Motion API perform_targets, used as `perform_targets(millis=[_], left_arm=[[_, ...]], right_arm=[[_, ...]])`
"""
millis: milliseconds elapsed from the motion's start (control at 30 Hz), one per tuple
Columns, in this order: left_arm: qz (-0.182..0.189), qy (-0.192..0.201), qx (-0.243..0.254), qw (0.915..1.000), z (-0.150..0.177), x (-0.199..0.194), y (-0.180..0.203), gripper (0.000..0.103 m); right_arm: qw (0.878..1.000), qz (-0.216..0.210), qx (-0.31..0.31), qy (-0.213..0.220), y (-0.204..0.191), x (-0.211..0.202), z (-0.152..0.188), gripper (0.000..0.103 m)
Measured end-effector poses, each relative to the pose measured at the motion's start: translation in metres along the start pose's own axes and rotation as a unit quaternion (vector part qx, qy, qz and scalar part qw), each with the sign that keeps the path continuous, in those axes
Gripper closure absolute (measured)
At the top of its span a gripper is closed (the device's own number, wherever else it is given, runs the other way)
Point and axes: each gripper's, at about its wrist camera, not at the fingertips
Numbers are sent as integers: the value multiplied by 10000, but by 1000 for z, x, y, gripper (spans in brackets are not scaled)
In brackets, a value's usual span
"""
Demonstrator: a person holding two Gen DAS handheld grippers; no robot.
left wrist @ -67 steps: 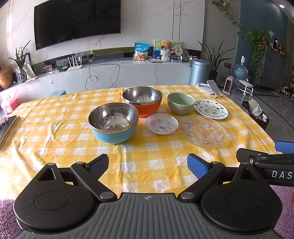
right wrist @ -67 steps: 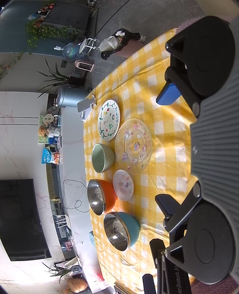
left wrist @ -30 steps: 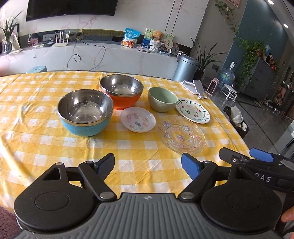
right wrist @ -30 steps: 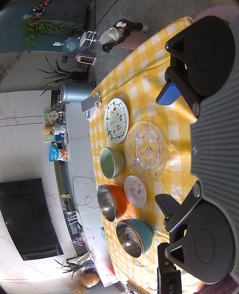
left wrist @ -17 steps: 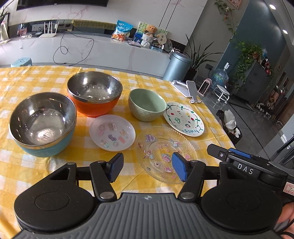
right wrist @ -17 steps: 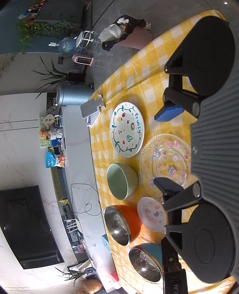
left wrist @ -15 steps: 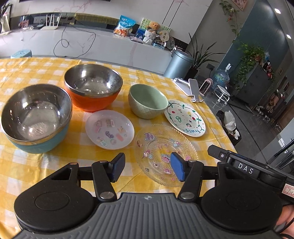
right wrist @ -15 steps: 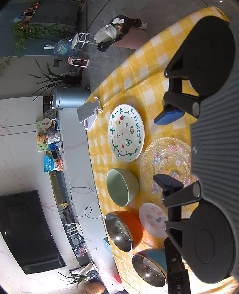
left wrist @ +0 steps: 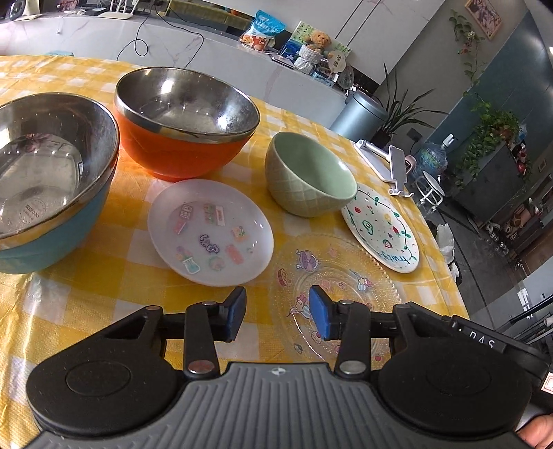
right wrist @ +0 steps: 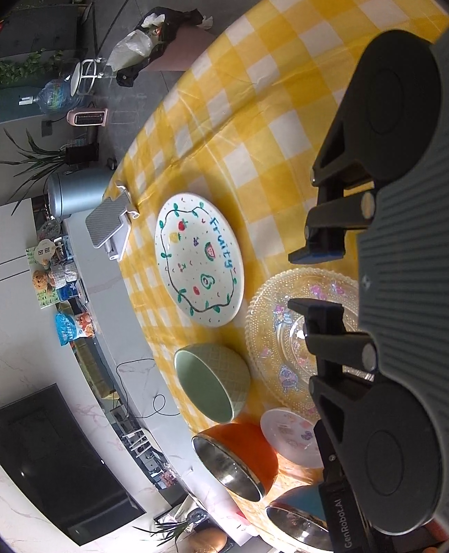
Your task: Organize plates and bowls
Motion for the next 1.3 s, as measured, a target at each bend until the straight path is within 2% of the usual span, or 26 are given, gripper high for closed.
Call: perform_targets(millis=[133, 333, 600, 967, 1300], left_arm=[[45, -77, 35, 10000, 1, 6, -2, 65], [98, -123, 94, 9998, 1, 8, -3, 77], [-3, -188, 187, 9996, 0, 11, -1, 85], [-125, -133, 320, 9993, 9, -12, -2, 85], [-229, 58, 183, 9996, 18, -74, -32, 85]], right_arm=[[9999, -33, 97, -58, 3, 5, 0, 84], [9999, -11, 100, -129, 2, 10, 1, 93], [9998, -16, 107, -144, 3, 12, 2, 95], [9993, -281, 182, -170, 1, -5, 9, 97], [9968, -768, -191, -96, -40, -40, 25, 97]])
Point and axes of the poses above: each gripper's, at about its wrist camera, not at the fingertips, and x roughly the way its jaws point, y to its right, z to its underside, and after that the axes turned 13 degrees about -x, right-handed
